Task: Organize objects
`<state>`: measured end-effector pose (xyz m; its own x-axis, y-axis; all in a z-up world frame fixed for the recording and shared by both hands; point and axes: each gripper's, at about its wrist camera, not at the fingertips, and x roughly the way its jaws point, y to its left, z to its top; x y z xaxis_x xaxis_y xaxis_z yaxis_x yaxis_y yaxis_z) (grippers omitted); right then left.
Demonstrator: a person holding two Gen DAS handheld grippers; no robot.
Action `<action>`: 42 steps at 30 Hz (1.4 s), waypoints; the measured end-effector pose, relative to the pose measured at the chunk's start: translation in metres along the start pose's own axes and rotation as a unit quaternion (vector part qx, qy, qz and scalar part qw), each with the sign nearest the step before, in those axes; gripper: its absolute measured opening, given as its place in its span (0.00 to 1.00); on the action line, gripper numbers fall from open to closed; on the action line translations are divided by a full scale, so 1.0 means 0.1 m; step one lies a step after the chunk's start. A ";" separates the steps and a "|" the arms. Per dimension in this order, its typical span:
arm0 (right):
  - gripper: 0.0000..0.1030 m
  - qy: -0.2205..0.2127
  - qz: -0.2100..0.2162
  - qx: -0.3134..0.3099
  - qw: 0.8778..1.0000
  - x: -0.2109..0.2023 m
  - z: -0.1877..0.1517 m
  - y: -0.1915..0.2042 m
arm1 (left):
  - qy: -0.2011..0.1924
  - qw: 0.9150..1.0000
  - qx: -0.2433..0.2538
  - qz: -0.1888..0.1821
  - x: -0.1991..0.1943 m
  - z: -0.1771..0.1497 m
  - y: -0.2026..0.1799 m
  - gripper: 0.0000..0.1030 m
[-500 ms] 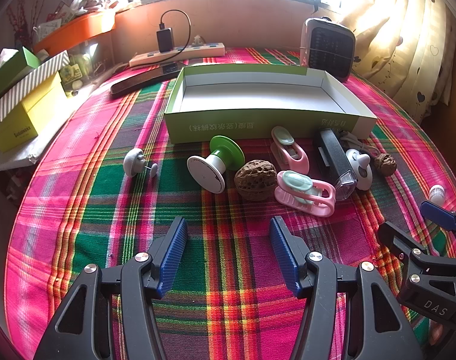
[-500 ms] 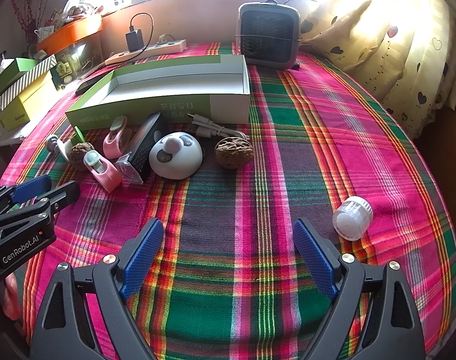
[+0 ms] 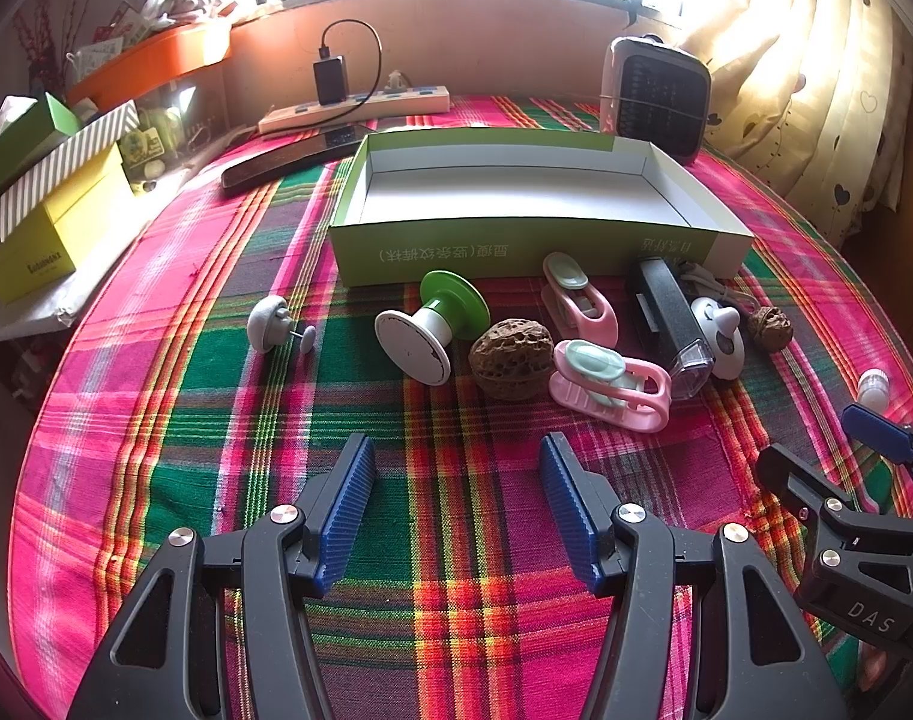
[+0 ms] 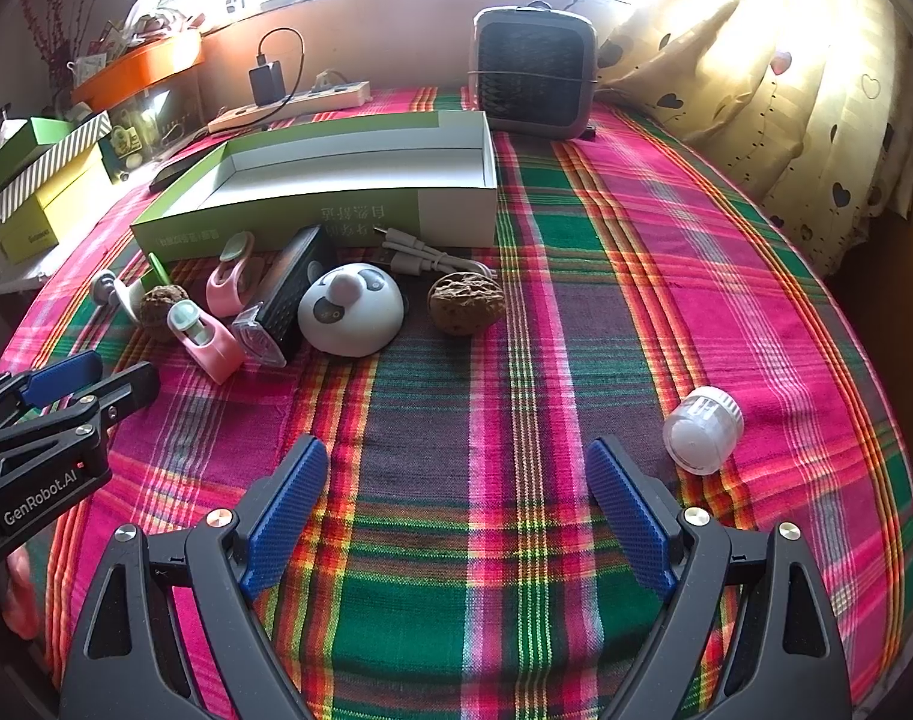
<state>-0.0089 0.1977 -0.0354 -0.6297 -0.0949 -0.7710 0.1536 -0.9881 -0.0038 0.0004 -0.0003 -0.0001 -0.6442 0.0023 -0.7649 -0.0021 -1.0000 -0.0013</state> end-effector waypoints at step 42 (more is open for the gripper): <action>0.60 -0.017 -0.057 0.057 0.997 -0.08 0.03 -0.85 | -0.007 0.998 -0.063 -0.014 -0.01 0.25 0.88 0.55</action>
<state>-0.0194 0.2817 -0.0273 -0.6636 0.0165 -0.7479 -0.0063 -0.9998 -0.0165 -0.0180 -0.0879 0.0164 -0.6553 0.0301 -0.7548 0.0753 -0.9916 -0.1048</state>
